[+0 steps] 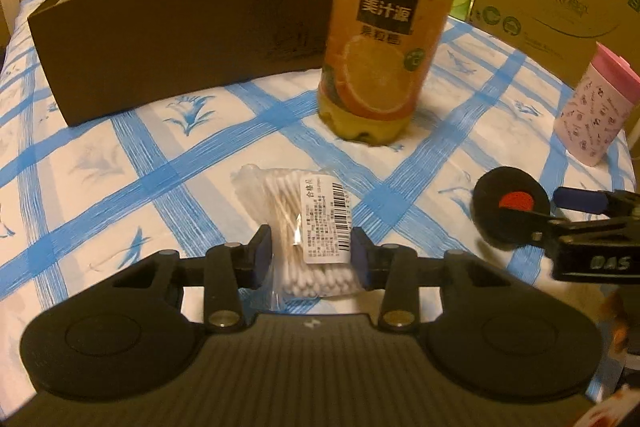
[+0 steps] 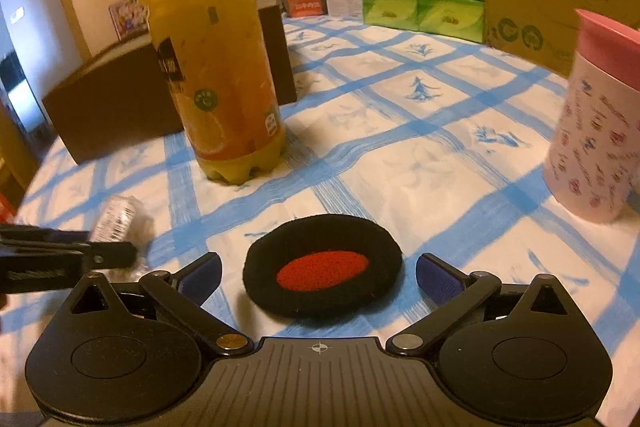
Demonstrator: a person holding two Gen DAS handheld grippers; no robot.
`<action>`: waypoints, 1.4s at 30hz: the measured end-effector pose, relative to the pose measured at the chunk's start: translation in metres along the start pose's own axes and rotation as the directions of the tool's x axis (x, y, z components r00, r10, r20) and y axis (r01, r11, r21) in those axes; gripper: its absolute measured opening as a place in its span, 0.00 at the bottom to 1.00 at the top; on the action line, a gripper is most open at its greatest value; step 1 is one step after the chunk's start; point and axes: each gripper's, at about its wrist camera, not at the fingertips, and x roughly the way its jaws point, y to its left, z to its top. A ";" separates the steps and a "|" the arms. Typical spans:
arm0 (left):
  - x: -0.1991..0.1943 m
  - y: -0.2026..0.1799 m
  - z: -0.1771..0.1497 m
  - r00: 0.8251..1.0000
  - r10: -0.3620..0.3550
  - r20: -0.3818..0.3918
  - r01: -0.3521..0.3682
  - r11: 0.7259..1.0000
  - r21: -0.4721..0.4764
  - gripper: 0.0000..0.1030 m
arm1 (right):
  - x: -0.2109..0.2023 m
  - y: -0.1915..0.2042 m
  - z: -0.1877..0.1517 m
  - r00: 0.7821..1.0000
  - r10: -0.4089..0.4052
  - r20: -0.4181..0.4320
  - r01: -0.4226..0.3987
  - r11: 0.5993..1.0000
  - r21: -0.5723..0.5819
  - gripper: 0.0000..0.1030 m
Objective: Organize soft objects
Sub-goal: 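Grasp the cotton-swab packet with the left tool while the right tool grasps the black-red pad, then carry the swab packet with the left tool while the right tool carries the pad to the box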
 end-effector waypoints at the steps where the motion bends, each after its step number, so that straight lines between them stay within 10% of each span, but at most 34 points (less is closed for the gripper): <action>1: 0.001 0.002 0.000 1.000 -0.002 -0.002 0.002 1.000 -0.006 0.37 | 0.005 0.002 0.000 1.000 -0.012 -0.010 0.012 1.000 -0.015 0.99; 18: 0.002 0.002 -0.002 1.000 -0.008 0.006 0.008 1.000 0.007 0.38 | 0.018 0.018 -0.003 0.997 -0.082 0.001 0.081 0.989 -0.120 0.78; 42: -0.012 0.004 -0.010 1.000 -0.010 -0.005 0.011 0.999 0.052 0.37 | -0.011 0.047 -0.005 1.000 0.005 0.016 -0.002 0.984 -0.181 0.75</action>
